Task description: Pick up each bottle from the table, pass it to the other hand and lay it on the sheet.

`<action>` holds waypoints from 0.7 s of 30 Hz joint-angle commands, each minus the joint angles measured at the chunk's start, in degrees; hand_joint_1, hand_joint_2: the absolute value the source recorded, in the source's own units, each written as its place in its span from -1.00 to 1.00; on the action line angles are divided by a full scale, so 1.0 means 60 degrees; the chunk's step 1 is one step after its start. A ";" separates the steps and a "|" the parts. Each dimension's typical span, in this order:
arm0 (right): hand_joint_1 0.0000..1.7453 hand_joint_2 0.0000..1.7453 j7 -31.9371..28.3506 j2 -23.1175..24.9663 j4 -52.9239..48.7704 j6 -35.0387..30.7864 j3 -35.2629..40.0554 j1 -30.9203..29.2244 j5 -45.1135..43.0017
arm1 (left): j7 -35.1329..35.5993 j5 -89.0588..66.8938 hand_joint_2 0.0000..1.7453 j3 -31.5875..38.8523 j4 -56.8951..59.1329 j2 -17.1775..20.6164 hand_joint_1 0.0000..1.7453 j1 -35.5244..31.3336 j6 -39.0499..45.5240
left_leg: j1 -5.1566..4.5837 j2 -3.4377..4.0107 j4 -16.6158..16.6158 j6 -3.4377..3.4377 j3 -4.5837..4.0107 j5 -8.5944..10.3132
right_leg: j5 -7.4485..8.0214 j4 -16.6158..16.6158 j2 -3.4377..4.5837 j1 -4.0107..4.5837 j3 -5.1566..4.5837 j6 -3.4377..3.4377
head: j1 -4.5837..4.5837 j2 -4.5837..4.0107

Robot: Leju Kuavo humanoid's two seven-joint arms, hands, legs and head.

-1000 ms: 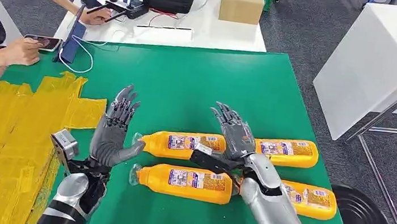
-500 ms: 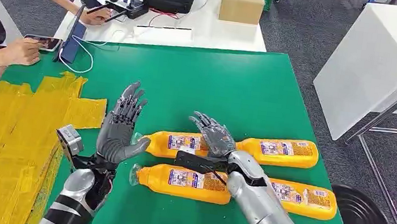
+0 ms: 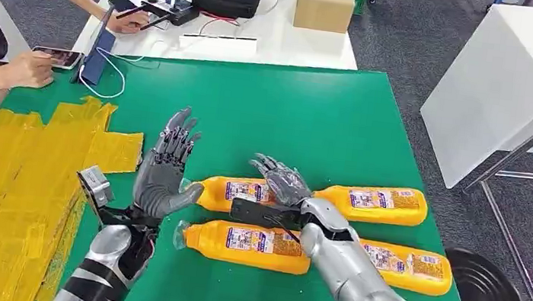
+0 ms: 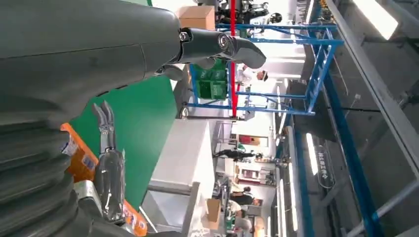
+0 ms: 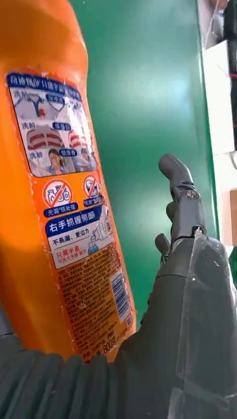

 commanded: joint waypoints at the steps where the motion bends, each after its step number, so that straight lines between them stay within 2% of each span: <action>1: -1.00 1.00 0.0991 0.0242 0.2304 0.0398 0.1014 -0.1513 0.0437 | -0.0072 0.0147 1.00 -0.0248 0.0663 0.0018 -1.00 -0.0498 -0.0054 | 0.0011 -0.0003 0.0014 -0.0015 0.0003 -0.0008 | -0.0001 0.0006 0.0025 0.0008 0.0003 -0.0009 | -0.0004 0.0000; 5: -1.00 1.00 0.1676 0.0329 0.2731 0.0807 0.1281 -0.1788 0.0699 | -0.0080 0.0184 1.00 -0.0238 0.0819 -0.0025 -1.00 -0.0584 -0.0080 | 0.0019 -0.0015 0.0018 -0.0019 0.0003 -0.0007 | 0.0001 0.0004 0.0019 0.0015 0.0008 -0.0011 | 0.0000 0.0000; 11: -1.00 1.00 0.1862 0.0341 0.2952 0.1068 0.1396 -0.1953 0.0809 | -0.0184 0.0223 1.00 -0.0375 0.0934 -0.0119 -1.00 -0.0606 -0.0176 | 0.0022 -0.0023 0.0018 -0.0022 0.0009 -0.0011 | -0.0006 0.0002 0.0013 0.0018 0.0017 -0.0014 | 0.0004 0.0000; 12: -0.92 1.00 0.1865 0.0328 0.2978 0.1105 0.1415 -0.1981 0.0829 | -0.0202 0.0240 1.00 -0.0383 0.0936 -0.0129 -1.00 -0.0605 -0.0183 | 0.0008 -0.0020 0.0009 -0.0014 0.0004 -0.0005 | -0.0005 0.0003 0.0005 0.0006 0.0008 -0.0008 | 0.0000 0.0000; 14: -0.50 1.00 0.1836 0.0274 0.3012 0.1190 0.1438 -0.2004 0.0853 | -0.0269 0.0248 1.00 -0.0460 0.0824 -0.0128 -1.00 -0.0551 -0.0217 | 0.0009 -0.0017 0.0009 -0.0014 0.0005 -0.0004 | -0.0004 0.0001 0.0006 0.0007 0.0008 -0.0008 | 0.0000 0.0000; 15: -0.08 1.00 0.1830 0.0250 0.3019 0.1190 0.1444 -0.1994 0.0859 | -0.0271 0.0246 1.00 -0.0489 0.0761 -0.0136 -1.00 -0.0515 -0.0205 | 0.0002 -0.0017 0.0004 -0.0009 0.0003 0.0001 | -0.0002 0.0000 -0.0002 0.0001 0.0005 -0.0004 | 0.0003 0.0004; 16: 0.48 1.00 0.1821 0.0213 0.3015 0.1173 0.1461 -0.1971 0.0879 | -0.0295 0.0191 1.00 -0.0577 0.0630 -0.0114 -1.00 -0.0452 -0.0204 | 0.0014 -0.0027 0.0015 -0.0016 0.0004 -0.0005 | -0.0004 0.0001 0.0001 0.0012 0.0011 -0.0010 | 0.0000 0.0000; 17: 0.54 1.00 0.1799 0.0187 0.3024 0.1169 0.1488 -0.1949 0.0903 | -0.0320 0.0167 1.00 -0.0670 0.0454 -0.0112 -1.00 -0.0369 -0.0209 | 0.0004 -0.0019 0.0005 -0.0009 0.0003 0.0000 | -0.0001 -0.0002 -0.0001 0.0003 0.0007 -0.0005 | 0.0000 0.0000; 19: 0.54 1.00 0.1802 0.0169 0.3033 0.1161 0.1486 -0.1932 0.0903 | -0.0318 0.0170 1.00 -0.0686 0.0446 -0.0142 -1.00 -0.0357 -0.0207 | 0.0016 -0.0027 0.0014 -0.0015 0.0007 -0.0005 | -0.0003 -0.0002 0.0002 0.0013 0.0015 -0.0009 | 0.0000 0.0000; 20: 0.74 1.00 0.1801 0.0177 0.3039 0.1148 0.1497 -0.1914 0.0920 | -0.0343 0.0132 1.00 -0.0799 0.0202 -0.0108 -1.00 -0.0250 -0.0222 | 0.0010 -0.0024 0.0009 -0.0010 0.0002 -0.0001 | 0.0000 -0.0004 -0.0002 0.0008 0.0009 -0.0005 | 0.0000 0.0000; 21: 0.80 1.00 0.1798 0.0174 0.3040 0.1131 0.1498 -0.1899 0.0925 | -0.0350 0.0097 1.00 -0.0873 0.0118 -0.0098 -1.00 -0.0218 -0.0225 | 0.0006 -0.0020 0.0008 -0.0010 0.0006 -0.0002 | -0.0002 -0.0001 0.0000 0.0004 0.0009 -0.0005 | -0.0004 0.0000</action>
